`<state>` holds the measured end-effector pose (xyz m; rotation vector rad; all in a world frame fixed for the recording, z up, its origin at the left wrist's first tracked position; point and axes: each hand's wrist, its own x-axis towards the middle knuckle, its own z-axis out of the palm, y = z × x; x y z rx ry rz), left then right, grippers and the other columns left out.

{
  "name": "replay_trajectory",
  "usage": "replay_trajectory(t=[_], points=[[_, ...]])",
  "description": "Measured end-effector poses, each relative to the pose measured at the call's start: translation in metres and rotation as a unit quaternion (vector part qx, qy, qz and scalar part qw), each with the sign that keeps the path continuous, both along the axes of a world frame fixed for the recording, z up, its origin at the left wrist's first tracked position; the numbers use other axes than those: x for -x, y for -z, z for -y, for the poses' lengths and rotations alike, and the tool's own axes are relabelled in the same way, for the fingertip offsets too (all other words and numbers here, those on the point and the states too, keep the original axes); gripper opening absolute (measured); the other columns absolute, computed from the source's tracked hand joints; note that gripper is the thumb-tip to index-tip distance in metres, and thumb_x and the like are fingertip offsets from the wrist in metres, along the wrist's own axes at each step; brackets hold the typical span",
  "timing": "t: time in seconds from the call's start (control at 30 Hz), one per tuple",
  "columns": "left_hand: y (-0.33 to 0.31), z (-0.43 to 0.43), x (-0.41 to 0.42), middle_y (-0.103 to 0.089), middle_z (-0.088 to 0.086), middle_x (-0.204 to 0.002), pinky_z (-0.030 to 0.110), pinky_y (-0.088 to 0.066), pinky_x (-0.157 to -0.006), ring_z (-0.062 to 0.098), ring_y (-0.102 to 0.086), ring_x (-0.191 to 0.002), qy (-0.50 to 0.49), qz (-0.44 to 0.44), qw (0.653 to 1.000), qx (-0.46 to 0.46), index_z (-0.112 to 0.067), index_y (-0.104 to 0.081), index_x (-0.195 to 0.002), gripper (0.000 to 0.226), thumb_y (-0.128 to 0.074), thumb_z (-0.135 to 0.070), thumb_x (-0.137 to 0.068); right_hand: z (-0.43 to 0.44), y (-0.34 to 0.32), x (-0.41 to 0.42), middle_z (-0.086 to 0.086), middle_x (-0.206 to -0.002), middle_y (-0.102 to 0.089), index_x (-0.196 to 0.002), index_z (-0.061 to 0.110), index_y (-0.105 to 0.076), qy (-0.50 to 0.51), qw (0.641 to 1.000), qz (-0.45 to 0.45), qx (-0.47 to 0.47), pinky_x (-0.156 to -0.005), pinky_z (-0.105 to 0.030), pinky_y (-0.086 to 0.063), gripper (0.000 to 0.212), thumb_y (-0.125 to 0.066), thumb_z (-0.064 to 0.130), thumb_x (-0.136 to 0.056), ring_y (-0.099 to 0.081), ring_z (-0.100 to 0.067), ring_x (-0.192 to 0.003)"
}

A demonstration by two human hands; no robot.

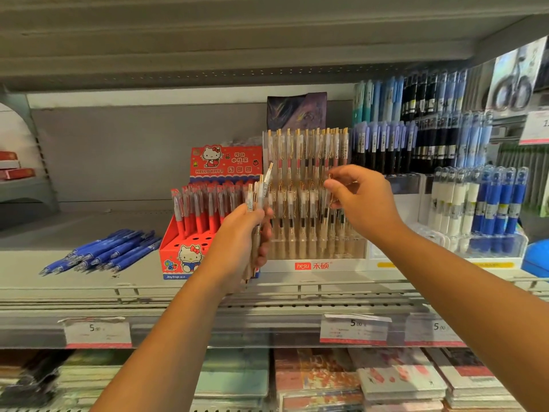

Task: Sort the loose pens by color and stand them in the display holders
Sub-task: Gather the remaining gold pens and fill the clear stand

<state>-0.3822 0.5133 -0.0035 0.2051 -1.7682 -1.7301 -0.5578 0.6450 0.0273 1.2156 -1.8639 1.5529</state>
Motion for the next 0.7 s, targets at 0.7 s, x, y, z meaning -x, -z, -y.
replay_trajectory(t=[0.7], points=[[0.005,0.003,0.001,-0.074,0.009,-0.086,0.026,-0.054,-0.053,0.017,-0.065,-0.064,0.007,-0.036,0.995,0.094,-0.019,-0.069,-0.107,0.015,-0.057,-0.021,-0.098,-0.001,0.005,-0.017,0.008,-0.093,-0.067,-0.103,0.019,-0.07,0.058,0.998,-0.034,0.016,-0.073,-0.015,-0.049,0.017,-0.071,0.021,-0.086,-0.06,-0.003,-0.083]])
